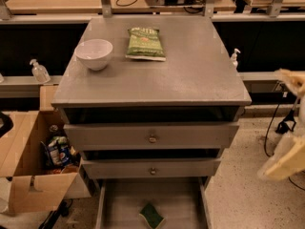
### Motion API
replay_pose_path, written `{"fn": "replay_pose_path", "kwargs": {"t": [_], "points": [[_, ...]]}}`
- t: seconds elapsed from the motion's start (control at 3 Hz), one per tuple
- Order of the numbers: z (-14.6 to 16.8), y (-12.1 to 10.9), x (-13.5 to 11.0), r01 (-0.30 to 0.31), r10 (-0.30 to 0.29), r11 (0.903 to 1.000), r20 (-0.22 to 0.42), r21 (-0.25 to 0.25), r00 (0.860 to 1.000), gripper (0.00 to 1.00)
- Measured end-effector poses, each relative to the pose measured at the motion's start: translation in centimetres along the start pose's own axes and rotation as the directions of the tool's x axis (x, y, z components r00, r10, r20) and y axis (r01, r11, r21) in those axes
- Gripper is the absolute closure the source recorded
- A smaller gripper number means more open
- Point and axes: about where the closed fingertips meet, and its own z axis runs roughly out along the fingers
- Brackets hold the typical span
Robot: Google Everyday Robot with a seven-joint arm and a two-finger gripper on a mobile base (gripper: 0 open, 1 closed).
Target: Pick sponge from bottom drawer and place on counter
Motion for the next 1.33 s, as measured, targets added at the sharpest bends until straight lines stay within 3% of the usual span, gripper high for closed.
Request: {"fn": "replay_pose_path", "kwargs": {"t": [0.33, 0.67, 1.0, 1.33], "points": [[4.8, 3.5, 3.3, -0.062, 0.061, 0.998, 0.091, 0.01, 0.994, 0.0], [5.4, 3.2, 3.5, -0.068, 0.06, 0.9956, 0.128, 0.064, 0.99, 0.0], [5.3, 3.1, 3.3, -0.065, 0.056, 0.9958, 0.129, 0.065, 0.99, 0.0], [8.2, 4.5, 2.8, -0.073, 0.068, 0.997, 0.148, 0.026, 0.987, 0.0]]}}
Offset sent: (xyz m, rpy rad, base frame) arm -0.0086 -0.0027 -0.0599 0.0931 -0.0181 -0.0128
